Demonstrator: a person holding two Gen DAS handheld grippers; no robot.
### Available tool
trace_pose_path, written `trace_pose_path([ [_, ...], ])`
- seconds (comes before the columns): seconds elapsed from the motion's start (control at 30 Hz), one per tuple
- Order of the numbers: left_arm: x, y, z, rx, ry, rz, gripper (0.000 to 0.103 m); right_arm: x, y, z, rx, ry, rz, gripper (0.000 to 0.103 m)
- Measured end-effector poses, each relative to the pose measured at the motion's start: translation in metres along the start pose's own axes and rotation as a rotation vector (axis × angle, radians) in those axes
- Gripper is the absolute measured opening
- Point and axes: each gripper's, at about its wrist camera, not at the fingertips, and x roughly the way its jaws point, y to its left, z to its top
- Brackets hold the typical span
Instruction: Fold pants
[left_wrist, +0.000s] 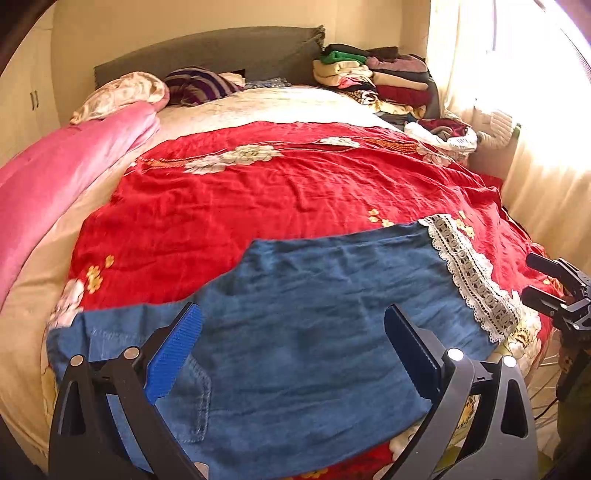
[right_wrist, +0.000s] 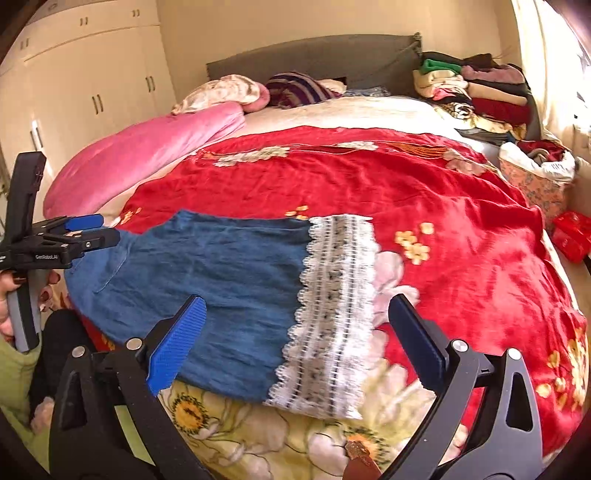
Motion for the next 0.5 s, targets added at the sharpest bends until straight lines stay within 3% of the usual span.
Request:
trace_pose_path([
  [0.27, 0.019, -0.034, 0.03, 0.067, 0.004, -0.084, 0.098, -0.008, -0.027, -0.007, 0.067, 0.004, -0.034, 0.094],
  [0.5, 0.058, -0.08, 0.057, 0.165, 0.034, -0.145, 0.098, 0.006, -0.032, -0.028, 0.113, 0.062, -0.022, 0.094],
])
